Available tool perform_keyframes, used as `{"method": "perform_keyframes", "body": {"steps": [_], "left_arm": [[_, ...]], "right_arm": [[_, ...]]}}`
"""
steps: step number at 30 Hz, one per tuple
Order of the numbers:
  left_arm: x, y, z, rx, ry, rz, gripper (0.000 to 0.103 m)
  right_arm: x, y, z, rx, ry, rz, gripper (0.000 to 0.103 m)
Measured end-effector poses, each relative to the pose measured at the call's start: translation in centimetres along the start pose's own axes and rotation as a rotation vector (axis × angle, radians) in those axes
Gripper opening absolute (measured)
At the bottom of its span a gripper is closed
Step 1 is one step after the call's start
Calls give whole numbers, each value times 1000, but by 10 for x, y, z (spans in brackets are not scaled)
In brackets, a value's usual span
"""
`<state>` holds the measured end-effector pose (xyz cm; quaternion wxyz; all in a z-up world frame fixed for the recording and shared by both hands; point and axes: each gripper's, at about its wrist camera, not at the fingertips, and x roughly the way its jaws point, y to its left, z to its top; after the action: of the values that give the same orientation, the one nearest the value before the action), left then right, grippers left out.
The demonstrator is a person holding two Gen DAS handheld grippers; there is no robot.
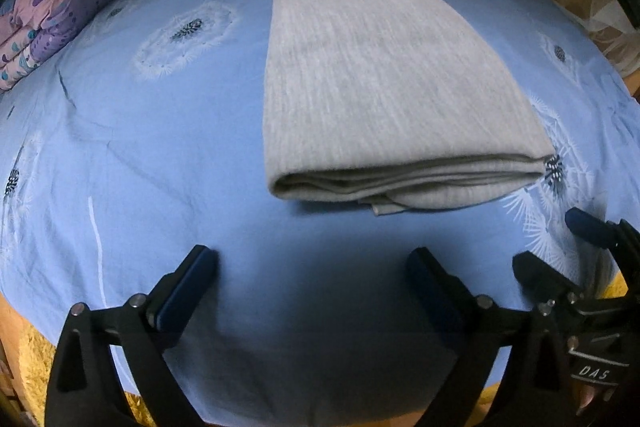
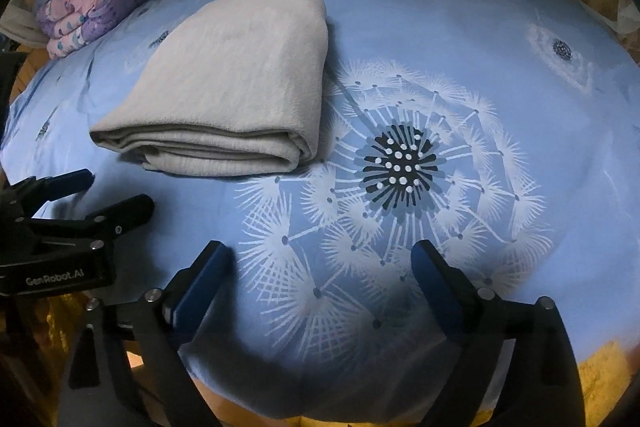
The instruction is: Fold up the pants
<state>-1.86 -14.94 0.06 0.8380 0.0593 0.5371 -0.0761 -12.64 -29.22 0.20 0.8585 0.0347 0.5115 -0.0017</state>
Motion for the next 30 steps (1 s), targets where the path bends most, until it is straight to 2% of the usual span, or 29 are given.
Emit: {"method": "perform_keyframes", "body": {"steps": [30], "left_arm": [[-2,-1,-4,4,-10,0,101]], "right_arm": [[2,0,-2,0,-4,-1,98]]}}
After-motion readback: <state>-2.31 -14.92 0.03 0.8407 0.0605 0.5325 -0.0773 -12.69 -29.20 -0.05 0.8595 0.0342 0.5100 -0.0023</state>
